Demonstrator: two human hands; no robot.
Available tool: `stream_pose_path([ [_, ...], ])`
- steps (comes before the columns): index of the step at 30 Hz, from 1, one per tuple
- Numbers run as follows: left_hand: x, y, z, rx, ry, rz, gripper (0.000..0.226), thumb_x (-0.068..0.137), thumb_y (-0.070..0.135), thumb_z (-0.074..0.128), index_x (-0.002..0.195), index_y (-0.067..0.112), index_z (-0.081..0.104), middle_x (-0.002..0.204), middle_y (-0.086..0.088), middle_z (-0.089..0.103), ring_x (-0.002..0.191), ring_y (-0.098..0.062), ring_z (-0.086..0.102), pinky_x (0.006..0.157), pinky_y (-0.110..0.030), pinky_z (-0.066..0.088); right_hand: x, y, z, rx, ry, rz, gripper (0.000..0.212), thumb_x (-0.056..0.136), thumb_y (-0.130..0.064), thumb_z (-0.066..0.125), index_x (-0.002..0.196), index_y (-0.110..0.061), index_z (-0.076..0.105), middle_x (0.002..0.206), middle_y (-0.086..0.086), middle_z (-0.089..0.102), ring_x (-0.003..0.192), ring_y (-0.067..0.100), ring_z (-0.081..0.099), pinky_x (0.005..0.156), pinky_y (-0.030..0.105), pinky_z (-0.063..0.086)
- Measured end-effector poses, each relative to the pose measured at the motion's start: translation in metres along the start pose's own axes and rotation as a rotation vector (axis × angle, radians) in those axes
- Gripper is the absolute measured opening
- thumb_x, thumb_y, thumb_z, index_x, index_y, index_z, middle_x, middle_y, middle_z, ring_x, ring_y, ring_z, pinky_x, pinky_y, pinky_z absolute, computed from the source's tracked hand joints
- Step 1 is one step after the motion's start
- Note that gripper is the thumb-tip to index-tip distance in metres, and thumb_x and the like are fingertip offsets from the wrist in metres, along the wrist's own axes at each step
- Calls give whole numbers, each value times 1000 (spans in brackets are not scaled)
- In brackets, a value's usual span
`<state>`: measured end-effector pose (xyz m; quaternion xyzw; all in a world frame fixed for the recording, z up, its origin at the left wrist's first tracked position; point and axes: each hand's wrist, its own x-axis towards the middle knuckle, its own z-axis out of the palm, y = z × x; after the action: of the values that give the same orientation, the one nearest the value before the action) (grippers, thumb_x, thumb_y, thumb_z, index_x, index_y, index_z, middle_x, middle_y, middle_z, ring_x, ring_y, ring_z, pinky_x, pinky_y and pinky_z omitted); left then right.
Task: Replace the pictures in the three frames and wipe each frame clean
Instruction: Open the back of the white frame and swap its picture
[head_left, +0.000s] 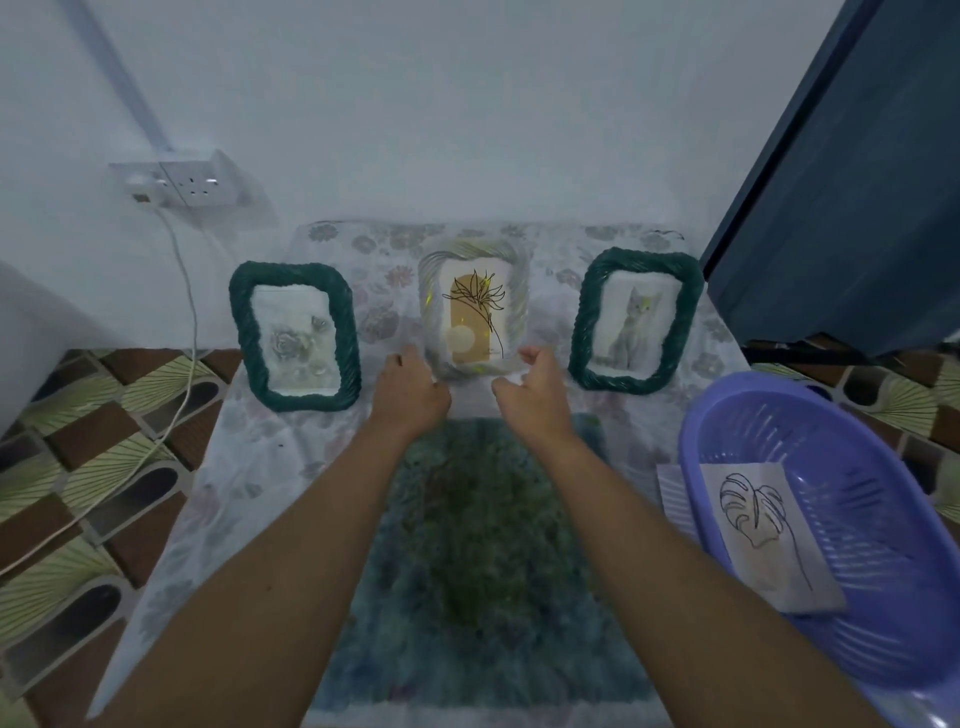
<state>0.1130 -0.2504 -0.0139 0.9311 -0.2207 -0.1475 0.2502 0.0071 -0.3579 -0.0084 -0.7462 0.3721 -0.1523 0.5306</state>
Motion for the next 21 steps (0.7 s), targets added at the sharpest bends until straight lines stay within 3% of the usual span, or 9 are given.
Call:
stream_pose_path([
  [4, 26, 1, 5, -98, -33, -113, 63, 94, 14, 48, 149, -1, 21, 147, -25, 37, 131, -43, 41, 106, -51, 38, 26, -4, 2, -13, 71, 26, 76, 86, -17, 67, 150, -11, 26, 154, 9, 32, 140, 28, 34, 115, 46, 33],
  [7, 34, 5, 10, -258, -44, -135, 52, 94, 3, 43, 145, 2, 31, 141, -20, 47, 126, -37, 46, 96, -41, 42, 38, -7, 3, 63, -6, 119, 83, 90, -13, 61, 156, -10, 11, 159, 11, 28, 145, 32, 29, 120, 48, 27],
  [9, 36, 5, 13, -289, -13, -135, 34, 96, 2, 41, 130, 2, 46, 128, -20, 55, 116, -35, 51, 83, -34, 38, 43, -7, 4, 122, -28, 182, 70, 86, -8, 57, 148, -9, 25, 145, 13, 46, 132, 33, 44, 111, 50, 40],
  [12, 38, 3, 19, -345, 58, -136, 25, 103, 13, 39, 119, 3, 55, 118, -18, 60, 110, -34, 54, 81, -31, 36, 41, -8, 4, 117, -47, 207, 47, 81, -11, 57, 128, -13, 52, 122, 7, 61, 115, 27, 56, 94, 42, 49],
  [17, 23, -4, 15, -387, 136, -84, 20, 104, 17, 42, 92, 8, 55, 86, -5, 56, 83, -24, 51, 66, -31, 35, 27, -4, -5, 167, -70, 168, 47, 77, -11, 52, 123, -16, 61, 120, 2, 66, 112, 21, 59, 95, 42, 52],
  [21, -5, -8, 5, -512, 117, -9, 21, 104, 20, 44, 92, 8, 56, 82, 0, 54, 77, -16, 49, 65, -31, 36, 7, -5, -11, 237, -88, 179, 42, 75, -5, 49, 114, -13, 65, 112, 1, 68, 107, 17, 59, 95, 40, 52],
])
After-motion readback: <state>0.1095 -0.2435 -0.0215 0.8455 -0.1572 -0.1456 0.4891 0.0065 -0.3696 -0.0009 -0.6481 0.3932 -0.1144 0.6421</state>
